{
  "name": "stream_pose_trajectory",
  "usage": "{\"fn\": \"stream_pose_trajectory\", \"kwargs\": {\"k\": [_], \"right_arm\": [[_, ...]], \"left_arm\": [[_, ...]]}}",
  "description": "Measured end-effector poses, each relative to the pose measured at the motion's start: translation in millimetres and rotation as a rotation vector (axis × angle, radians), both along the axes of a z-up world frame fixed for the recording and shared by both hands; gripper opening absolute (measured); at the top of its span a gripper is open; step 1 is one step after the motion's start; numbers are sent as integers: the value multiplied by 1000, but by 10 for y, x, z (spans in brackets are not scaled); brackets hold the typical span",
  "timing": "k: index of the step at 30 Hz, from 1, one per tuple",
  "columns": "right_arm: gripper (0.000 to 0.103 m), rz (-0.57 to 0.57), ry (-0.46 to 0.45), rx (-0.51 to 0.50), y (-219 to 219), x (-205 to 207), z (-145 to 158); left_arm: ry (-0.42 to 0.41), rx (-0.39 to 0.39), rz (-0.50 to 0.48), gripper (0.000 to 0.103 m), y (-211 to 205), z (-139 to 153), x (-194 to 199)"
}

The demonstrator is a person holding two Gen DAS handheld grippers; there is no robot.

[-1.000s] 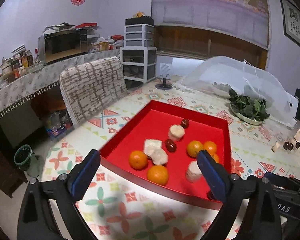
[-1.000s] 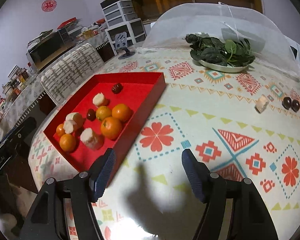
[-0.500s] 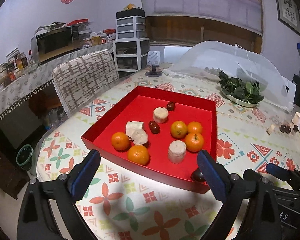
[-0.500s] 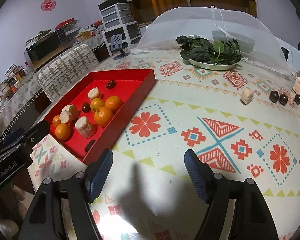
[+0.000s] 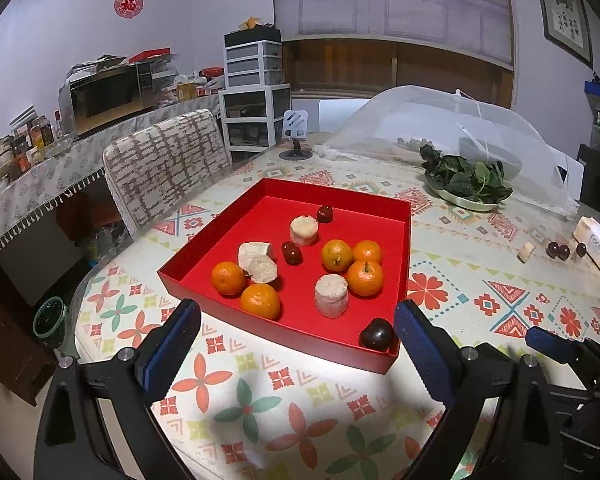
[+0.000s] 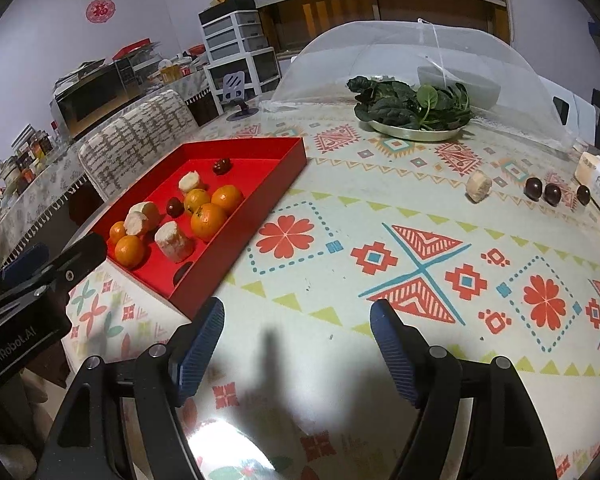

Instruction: Organize fruits

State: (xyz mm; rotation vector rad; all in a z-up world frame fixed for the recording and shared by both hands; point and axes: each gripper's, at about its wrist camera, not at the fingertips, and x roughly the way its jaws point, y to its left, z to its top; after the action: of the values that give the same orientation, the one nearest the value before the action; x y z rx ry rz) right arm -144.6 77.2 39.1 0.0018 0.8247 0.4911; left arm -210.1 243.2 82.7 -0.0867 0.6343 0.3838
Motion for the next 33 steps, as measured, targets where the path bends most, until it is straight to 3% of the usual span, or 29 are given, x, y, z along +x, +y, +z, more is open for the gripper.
{"fn": "stream_pose_trajectory", "kwargs": {"k": [13, 24, 27, 33], "right_arm": [[83, 10, -36, -3, -30, -181, 90], [84, -16, -23, 0, -183, -143, 44], [84, -19, -16, -6, -248, -112, 8], [84, -105, -6, -45, -786, 107, -4]], "left_arm": [[-28, 10, 1, 97, -100, 80, -154], [-4, 12, -38, 97, -255, 36, -58], [-30, 9, -51, 97, -284, 94, -43], [-40, -21, -188, 97, -559, 275, 259]]}}
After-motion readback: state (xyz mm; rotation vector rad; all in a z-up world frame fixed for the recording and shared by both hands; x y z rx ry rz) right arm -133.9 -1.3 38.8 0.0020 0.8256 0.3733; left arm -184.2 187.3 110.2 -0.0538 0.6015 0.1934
